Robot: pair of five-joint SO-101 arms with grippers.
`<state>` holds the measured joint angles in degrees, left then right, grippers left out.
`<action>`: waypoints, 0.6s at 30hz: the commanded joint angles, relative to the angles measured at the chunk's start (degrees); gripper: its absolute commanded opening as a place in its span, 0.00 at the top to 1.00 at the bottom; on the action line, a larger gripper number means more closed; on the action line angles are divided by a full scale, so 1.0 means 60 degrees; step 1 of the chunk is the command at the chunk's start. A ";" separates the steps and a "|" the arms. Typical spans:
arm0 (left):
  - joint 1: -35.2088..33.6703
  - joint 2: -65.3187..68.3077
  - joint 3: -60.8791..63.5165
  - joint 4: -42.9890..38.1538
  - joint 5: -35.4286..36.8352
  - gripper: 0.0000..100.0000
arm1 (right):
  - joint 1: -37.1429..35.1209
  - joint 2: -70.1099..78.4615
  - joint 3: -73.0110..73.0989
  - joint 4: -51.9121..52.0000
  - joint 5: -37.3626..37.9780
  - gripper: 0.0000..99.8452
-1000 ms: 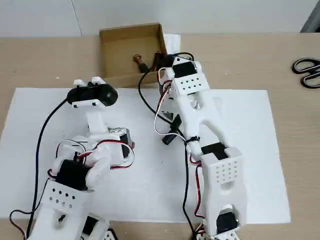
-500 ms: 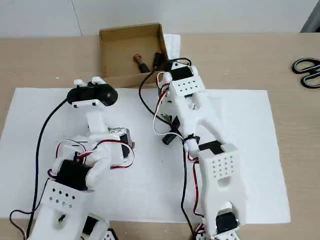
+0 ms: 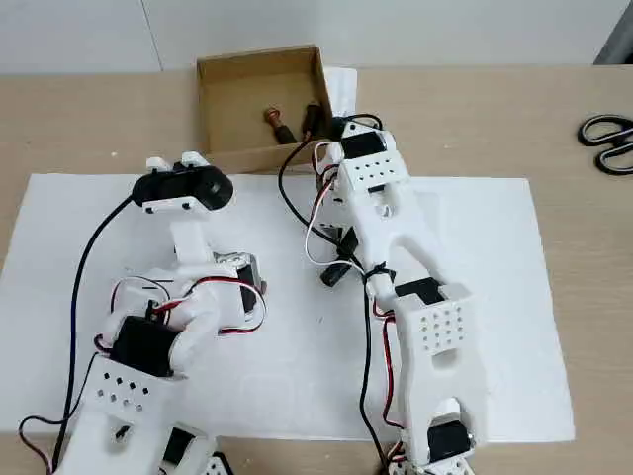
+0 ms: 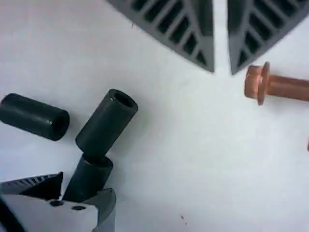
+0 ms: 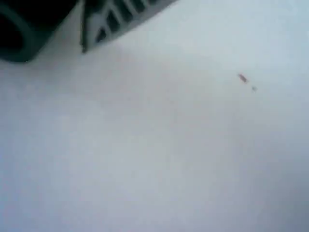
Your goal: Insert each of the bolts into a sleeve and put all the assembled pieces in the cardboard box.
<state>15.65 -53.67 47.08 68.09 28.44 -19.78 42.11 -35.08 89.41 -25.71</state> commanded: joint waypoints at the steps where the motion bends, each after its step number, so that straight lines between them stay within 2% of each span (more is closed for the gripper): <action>1: -0.0029 -0.0015 -0.0359 0.0044 -0.0073 0.99 | 0.0022 -0.0139 -0.0029 0.0271 -0.0044 0.82; 11: -0.0015 -0.0015 -0.0359 0.0044 -0.0073 0.99 | -0.0344 -0.0139 -0.0029 0.0652 -0.0029 0.83; 16: -0.0029 -0.0015 -0.0359 0.0044 -0.0073 0.99 | -0.0462 -0.0110 -0.0029 0.0623 0.0000 0.98; 18: -0.0044 -0.0015 -0.0359 0.0044 -0.0073 0.99 | -0.0462 -0.0081 -0.0029 0.0681 -0.0015 0.97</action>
<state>15.65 -53.67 47.08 68.09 28.44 -21.71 42.11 -35.08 93.10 -25.54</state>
